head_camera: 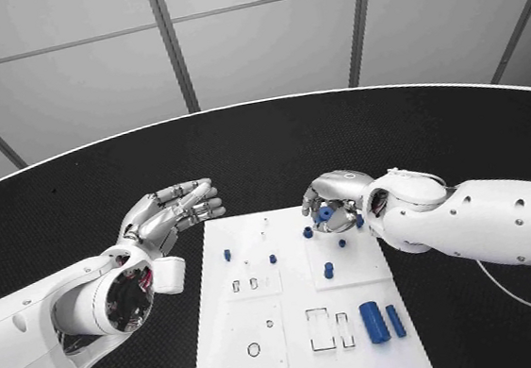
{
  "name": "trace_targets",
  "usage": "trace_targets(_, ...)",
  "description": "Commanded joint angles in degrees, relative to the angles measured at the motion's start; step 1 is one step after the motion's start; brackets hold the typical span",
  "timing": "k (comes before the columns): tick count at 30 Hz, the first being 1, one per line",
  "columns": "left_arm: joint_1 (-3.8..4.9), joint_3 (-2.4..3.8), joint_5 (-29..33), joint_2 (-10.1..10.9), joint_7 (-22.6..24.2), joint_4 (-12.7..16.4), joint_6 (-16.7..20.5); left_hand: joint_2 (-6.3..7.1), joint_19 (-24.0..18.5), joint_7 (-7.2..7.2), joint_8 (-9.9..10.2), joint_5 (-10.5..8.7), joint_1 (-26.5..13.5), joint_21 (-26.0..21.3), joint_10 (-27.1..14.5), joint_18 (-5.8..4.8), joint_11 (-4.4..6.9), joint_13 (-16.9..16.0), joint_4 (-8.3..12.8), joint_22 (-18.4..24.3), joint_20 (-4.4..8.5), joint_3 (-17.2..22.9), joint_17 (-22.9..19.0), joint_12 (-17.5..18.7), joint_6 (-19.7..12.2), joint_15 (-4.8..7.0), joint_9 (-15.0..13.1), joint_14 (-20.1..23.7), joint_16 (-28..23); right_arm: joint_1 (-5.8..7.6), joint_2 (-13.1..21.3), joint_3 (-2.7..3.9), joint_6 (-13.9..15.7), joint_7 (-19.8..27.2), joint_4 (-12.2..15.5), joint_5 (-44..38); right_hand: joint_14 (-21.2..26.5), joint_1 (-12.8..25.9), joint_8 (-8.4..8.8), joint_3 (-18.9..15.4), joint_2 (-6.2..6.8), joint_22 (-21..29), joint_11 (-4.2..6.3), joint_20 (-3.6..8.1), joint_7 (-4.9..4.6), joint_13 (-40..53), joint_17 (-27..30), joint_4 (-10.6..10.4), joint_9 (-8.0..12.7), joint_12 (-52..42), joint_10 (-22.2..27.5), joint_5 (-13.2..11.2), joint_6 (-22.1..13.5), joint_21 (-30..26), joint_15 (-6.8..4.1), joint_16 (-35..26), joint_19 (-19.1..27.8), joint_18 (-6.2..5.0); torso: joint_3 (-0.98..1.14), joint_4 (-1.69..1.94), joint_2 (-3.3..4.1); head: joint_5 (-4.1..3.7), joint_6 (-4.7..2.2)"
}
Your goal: Assemble the parts on the task board
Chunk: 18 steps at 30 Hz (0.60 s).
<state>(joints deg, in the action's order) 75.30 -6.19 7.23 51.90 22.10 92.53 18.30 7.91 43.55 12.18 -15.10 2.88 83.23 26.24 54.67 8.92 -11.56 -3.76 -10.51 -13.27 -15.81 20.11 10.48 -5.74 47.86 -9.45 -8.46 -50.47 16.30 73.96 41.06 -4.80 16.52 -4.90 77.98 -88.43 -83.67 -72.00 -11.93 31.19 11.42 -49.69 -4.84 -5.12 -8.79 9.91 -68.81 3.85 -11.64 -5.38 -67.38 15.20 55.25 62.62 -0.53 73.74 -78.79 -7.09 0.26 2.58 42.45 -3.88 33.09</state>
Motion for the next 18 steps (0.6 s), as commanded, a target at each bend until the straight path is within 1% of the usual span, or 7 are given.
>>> trace_targets(1, 0.1, 0.03, 0.1, 0.2, -0.1, 0.2, -0.1, 0.23, -0.6, 2.22, 0.2, 0.14, -0.8, 0.4, -0.3, 0.98, -0.09, 0.1, -0.2, -0.1, 0.06, 0.3, 0.0, 0.3, 0.0, -0.1, 0.1, 0.5, -0.4, 0.1, 0.0, 0.0, -0.9, -0.4, 0.2, -0.2, -3.9, 0.0, -0.37, 0.5, 0.79, -5.7, -0.05, -0.23, 0.05, 0.1, -2.4, -0.3, -0.3, 0.3, 0.7, 0.0, -0.7, 4.3, 0.36, 2.5, -1.7, 1.08, -0.17, 0.14, 0.8, 0.01, 0.15)
trace_targets(3, 0.18, 0.05, 0.2, 0.3, -0.1, 0.2, -0.2, 0.23, -0.6, 2.22, 0.2, 0.14, -0.8, 0.4, -0.3, 0.98, -0.09, 0.1, -0.2, -0.1, 0.06, 0.3, 0.0, 0.3, 0.0, -0.1, 0.1, 0.5, -0.4, 0.13, 0.1, 0.0, -1.5, -0.6, 0.5, -0.3, -3.9, 0.0, -0.4, 0.6, 0.81, -6.1, -0.08, -0.27, 0.04, 0.1, -2.6, -0.3, -0.3, 0.4, 0.8, 0.0, -0.7, 4.7, 0.37, 2.8, -1.8, 1.15, -0.22, 0.17, 0.97, 0.05, 0.34)
trace_targets(5, 0.25, 0.06, 0.2, 0.4, -0.2, 0.3, -0.3, 0.27, -0.7, 2.22, 0.3, 0.14, -0.8, 0.4, -0.3, 0.98, -0.1, 0.1, -0.2, -0.1, 0.05, 0.3, 0.0, 0.3, 0.0, -0.11, 0.1, 0.5, -0.4, 0.16, 0.2, 0.0, -2.1, -0.9, 0.7, -0.3, -3.8, 0.0, -0.49, 0.7, 0.91, -8.8, -0.11, -0.31, 0.02, 0.2, -3.0, -0.5, -0.5, 0.4, 0.9, -0.1, -0.8, 6.6, 0.44, 3.4, -2.5, 1.54, -0.22, 0.17, 1.07, 0.01, 0.44)
trace_targets(6, 0.28, 0.06, 0.3, 0.4, -0.2, 0.3, -0.3, 0.27, -0.7, 2.22, 0.3, 0.14, -0.8, 0.4, -0.3, 0.98, -0.1, 0.1, -0.2, -0.1, 0.05, 0.3, 0.0, 0.3, 0.0, -0.11, 0.1, 0.5, -0.4, 0.16, 0.2, 0.0, -2.3, -1.0, 0.8, -0.4, -3.8, 0.0, -0.49, 0.7, 0.92, -8.9, -0.11, -0.31, 0.02, 0.2, -3.1, -0.5, -0.5, 0.3, 0.9, -0.1, -0.9, 6.7, 0.45, 3.4, -2.6, 1.55, -0.2, 0.17, 1.12, -0.01, 0.44)
trace_targets(9, 0.36, 0.08, 0.3, 0.5, -0.3, 0.3, -0.4, 0.31, -0.7, 2.24, 0.3, 0.14, -0.9, 0.5, -0.4, 0.99, -0.12, 0.1, -0.2, -0.1, 0.03, 0.2, 0.0, 0.4, -0.1, -0.13, 0.1, 0.6, -0.5, 0.18, 0.2, 0.0, -2.7, -1.2, 1.1, -0.4, -3.8, 0.1, -0.62, 0.9, 1.09, -13.0, -0.11, -0.33, 0.04, 0.4, -3.6, -0.9, -0.7, 0.4, 1.1, -0.1, -1.1, 9.7, 0.45, 4.2, -3.7, 2.17, -0.22, 0.17, 1.26, -0.13, 0.45)
trace_targets(14, 0.44, 0.09, 0.3, 0.6, -0.4, 0.2, -0.5, 0.35, -0.8, 2.26, 0.3, 0.13, -1.0, 0.5, -0.4, 0.99, -0.14, 0.1, -0.2, -0.2, 0.01, 0.2, 0.0, 0.5, -0.1, -0.15, 0.1, 0.6, -0.5, 0.2, 0.2, 0.0, -2.9, -1.4, 1.5, -1.6, -3.8, 0.2, -0.75, 0.9, 1.17, -13.5, -0.11, -0.32, 0.07, 0.4, -3.8, -1.1, -0.8, 0.3, 1.2, -0.1, -1.1, 10.2, 0.46, 4.5, -3.9, 2.23, -0.26, 0.34, 1.48, -0.17, 0.32)
trace_targets(18, 0.47, 0.09, 0.3, 0.6, -0.5, 0.2, -0.6, 0.38, -0.9, 2.29, 0.4, 0.13, -1.1, 0.5, -0.5, 0.99, -0.18, 0.1, -0.2, -0.2, -0.01, 0.2, 0.0, 0.6, -0.2, -0.18, 0.2, 0.7, -0.6, 0.2, 0.0, 0.0, -2.9, -1.6, 1.5, -2.2, -3.8, 0.3, -0.84, 0.9, 1.23, -14.4, -0.05, -0.33, 0.13, 0.5, -3.9, -1.3, -0.9, 0.2, 1.0, -0.1, -1.1, 10.8, 0.44, 4.7, -4.1, 2.36, -0.23, 0.52, 1.69, -0.35, 0.14)
